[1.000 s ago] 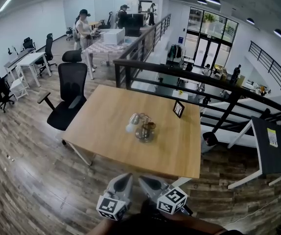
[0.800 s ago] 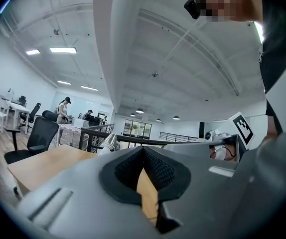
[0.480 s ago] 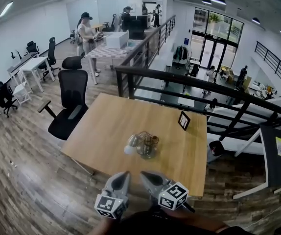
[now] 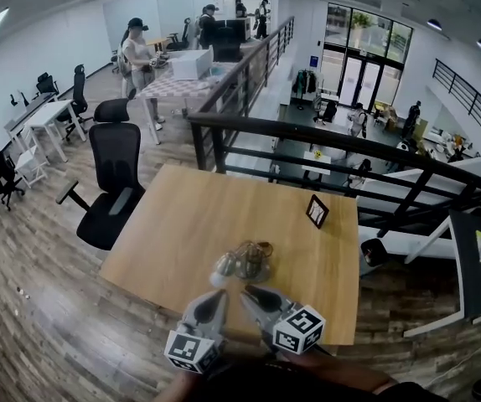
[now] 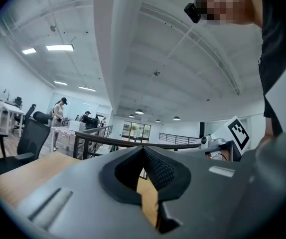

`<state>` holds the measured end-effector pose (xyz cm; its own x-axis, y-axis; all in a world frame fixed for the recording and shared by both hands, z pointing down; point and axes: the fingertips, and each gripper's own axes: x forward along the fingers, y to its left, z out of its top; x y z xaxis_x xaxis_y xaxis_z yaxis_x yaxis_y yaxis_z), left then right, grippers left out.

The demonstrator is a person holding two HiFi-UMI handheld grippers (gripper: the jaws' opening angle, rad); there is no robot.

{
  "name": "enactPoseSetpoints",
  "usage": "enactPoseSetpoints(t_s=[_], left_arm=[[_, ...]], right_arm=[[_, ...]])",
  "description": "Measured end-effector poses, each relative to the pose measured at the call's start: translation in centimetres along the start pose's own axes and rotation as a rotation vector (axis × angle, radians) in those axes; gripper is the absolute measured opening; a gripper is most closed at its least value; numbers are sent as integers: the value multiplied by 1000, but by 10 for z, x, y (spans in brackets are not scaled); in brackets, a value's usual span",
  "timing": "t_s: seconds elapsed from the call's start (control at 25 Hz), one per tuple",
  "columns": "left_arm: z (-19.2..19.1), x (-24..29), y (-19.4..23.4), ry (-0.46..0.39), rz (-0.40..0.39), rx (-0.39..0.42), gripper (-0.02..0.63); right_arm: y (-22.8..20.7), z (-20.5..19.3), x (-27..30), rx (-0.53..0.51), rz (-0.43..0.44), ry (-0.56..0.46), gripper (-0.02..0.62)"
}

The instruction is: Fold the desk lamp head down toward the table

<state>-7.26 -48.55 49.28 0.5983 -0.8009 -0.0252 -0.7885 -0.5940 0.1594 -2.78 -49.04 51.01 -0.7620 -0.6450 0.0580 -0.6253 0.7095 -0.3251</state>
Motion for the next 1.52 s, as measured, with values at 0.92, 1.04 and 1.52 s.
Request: enactPoseSetpoints(t_s=[0.92, 1.04, 1.52], left_arm=[[11, 65, 84, 128, -537, -29, 2], [9, 63, 89, 141, -580, -31, 2], [0, 56, 93, 171, -659, -75, 2]], right_arm=[[-61, -4, 79, 92, -571, -90, 255], [-65, -8, 84, 113, -613, -65, 255], [-61, -27, 80, 107, -677, 15, 213]])
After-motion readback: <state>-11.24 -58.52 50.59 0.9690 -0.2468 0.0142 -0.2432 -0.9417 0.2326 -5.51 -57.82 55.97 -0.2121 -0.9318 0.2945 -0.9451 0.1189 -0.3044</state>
